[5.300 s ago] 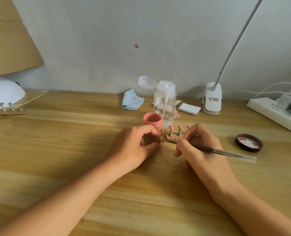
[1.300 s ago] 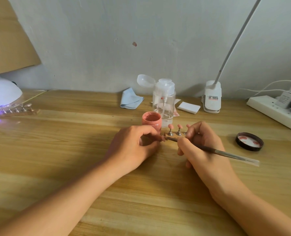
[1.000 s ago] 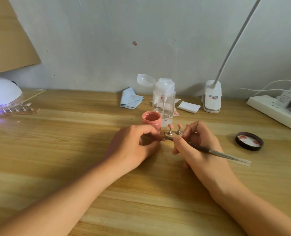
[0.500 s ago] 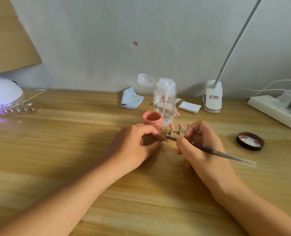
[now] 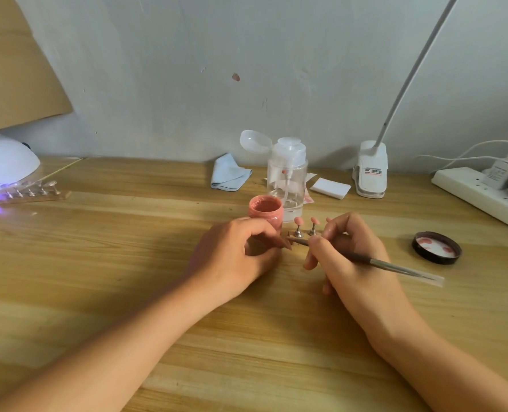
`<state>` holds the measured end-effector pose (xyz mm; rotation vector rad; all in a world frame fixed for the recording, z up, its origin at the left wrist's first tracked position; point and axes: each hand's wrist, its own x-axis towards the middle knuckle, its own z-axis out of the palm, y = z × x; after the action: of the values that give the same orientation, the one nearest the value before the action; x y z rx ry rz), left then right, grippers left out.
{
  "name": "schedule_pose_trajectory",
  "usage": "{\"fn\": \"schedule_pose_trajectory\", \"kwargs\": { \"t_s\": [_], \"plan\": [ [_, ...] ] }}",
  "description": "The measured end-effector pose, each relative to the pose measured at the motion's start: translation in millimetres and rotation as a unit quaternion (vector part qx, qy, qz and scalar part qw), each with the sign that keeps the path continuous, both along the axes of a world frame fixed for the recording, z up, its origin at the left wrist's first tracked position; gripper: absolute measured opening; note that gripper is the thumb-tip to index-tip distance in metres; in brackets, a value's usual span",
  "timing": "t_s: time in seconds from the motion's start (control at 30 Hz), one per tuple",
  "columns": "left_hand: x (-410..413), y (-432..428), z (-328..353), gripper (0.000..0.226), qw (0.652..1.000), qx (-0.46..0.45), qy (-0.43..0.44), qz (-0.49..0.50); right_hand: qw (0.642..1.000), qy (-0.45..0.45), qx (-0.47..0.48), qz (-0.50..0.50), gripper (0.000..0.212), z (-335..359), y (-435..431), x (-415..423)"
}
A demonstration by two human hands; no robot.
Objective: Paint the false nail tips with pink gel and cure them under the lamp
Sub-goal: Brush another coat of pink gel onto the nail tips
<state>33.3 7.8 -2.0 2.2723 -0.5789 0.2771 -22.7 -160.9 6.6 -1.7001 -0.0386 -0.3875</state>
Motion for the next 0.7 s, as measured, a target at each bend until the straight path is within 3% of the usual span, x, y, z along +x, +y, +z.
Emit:
{"fn": "schedule_pose_trajectory", "kwargs": {
  "t_s": [0.23,0.43,0.7],
  "plan": [
    [2.4,1.3,-2.1,0.02,1.0,-0.011,0.019,-0.003,1.0,-0.023,0.017,0.008,0.015,0.9,-1.6,-2.3],
    [6.7,2.6,-4.0,0.011,0.99,-0.107,0.08,-0.038,0.996,-0.032,0.073,0.028,0.017,2.8,-3.2,-5.1],
    [10.4,0.6,-7.0,0.014,0.977,-0.163,0.122,-0.058,0.996,-0.027,0.056,0.059,0.017,2.8,-1.0,-5.2]
  ]
}}
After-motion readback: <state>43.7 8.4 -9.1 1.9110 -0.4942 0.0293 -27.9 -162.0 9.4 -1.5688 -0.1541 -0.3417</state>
